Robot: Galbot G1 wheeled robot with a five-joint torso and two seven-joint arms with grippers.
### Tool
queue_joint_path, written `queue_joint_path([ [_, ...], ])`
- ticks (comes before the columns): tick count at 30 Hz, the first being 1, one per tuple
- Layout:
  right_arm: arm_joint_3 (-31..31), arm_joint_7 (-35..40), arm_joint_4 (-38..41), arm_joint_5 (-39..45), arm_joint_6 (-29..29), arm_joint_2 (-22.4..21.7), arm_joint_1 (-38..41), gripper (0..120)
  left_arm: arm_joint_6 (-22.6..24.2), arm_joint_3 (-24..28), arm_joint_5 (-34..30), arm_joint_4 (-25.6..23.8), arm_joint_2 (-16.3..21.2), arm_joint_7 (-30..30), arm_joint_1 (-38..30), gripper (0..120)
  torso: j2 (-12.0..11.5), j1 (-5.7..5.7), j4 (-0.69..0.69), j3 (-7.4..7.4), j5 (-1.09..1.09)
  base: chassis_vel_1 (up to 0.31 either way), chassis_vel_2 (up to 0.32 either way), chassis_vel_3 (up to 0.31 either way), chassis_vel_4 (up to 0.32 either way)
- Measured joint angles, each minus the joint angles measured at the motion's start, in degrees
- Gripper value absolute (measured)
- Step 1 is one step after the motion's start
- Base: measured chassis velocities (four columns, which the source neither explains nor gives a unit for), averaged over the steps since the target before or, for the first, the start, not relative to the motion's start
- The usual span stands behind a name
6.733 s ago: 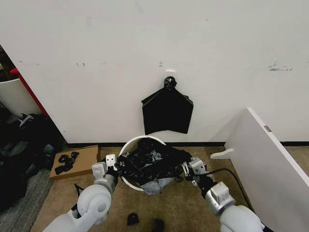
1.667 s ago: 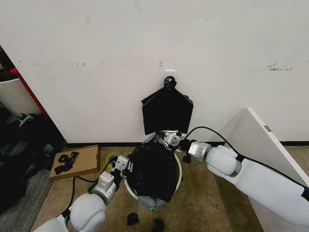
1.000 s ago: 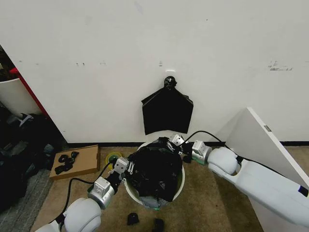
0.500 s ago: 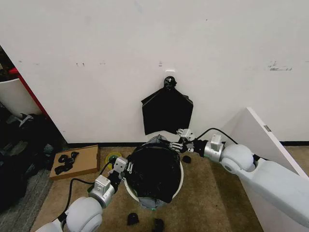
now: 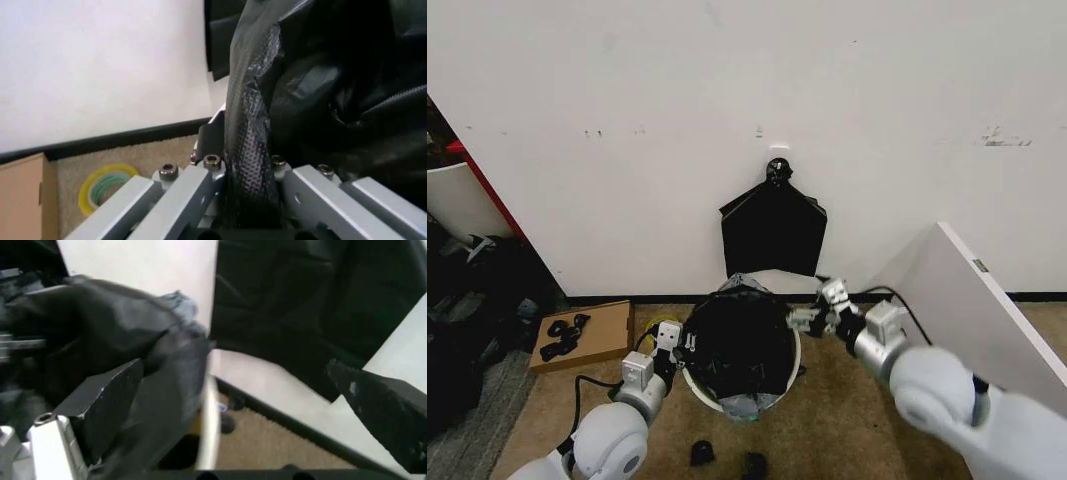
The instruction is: Place the garbage bag over the trash bin.
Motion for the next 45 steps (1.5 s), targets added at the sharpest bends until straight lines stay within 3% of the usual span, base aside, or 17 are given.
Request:
queue_joint_path([
  [6, 0.01, 1.72, 2.99, 1.92, -1.71, 1.53, -1.34, 99, 1.04, -0.59, -0.56, -0.52, 0.34, -0.79, 0.59, 2, 0.00, 0.00, 0.02, 0.00, 0.00, 0.000, 0.000, 0.000, 0.000],
  [12, -1.16, 0.40, 2.15, 0.47, -2.13, 2.91, -1.87, 73, 1.34, -0.86, -0.63, -1.32, 0.58, -0.81, 1.11, 2, 0.00, 0.01, 0.01, 0.00, 0.00, 0.000, 0.000, 0.000, 0.000],
  [15, -1.49, -0.21, 1.48, -0.22, -2.17, 3.11, -1.88, 68, 1.41, -0.87, -0.72, -1.54, 0.65, -0.79, 1.12, 2, 0.00, 0.01, 0.01, 0.00, 0.00, 0.000, 0.000, 0.000, 0.000],
  [19, -1.90, -1.97, 0.35, -2.31, -2.22, 3.16, -2.00, 48, 1.50, -1.01, -0.96, -2.08, 0.94, -0.68, 1.25, 2, 0.00, 0.01, 0.01, 0.00, 0.00, 0.000, 0.000, 0.000, 0.000],
  [21, -1.91, -2.02, 0.31, -2.44, -2.23, 3.16, -2.01, 47, 1.50, -1.04, -0.98, -2.11, 1.00, -0.66, 1.25, 2, 0.00, 0.01, 0.01, 0.00, 0.00, 0.000, 0.000, 0.000, 0.000],
  [26, -1.91, -2.16, 0.19, -3.07, -2.22, 3.10, -2.17, 23, 1.51, -1.08, -1.13, -2.10, 0.95, -0.58, 1.08, 2, 0.00, 0.01, 0.01, 0.00, 0.00, 0.000, 0.000, 0.000, 0.000],
  [33, -1.88, -0.55, -0.24, -3.80, -1.95, 3.55, -3.25, 1, 1.51, -1.09, -1.15, -2.06, 0.55, -0.49, 0.74, 2, 0.00, 0.01, 0.00, 0.01, 0.00, 0.000, 0.000, 0.000, 0.000],
  [45, 1.78, 2.66, -3.71, -9.43, -0.25, 5.30, -6.04, 0, 0.56, -1.62, -1.01, -2.68, 0.79, 0.26, 1.73, 2, 0.00, 0.01, 0.01, 0.01, 0.00, 0.000, 0.000, 0.000, 0.000],
])
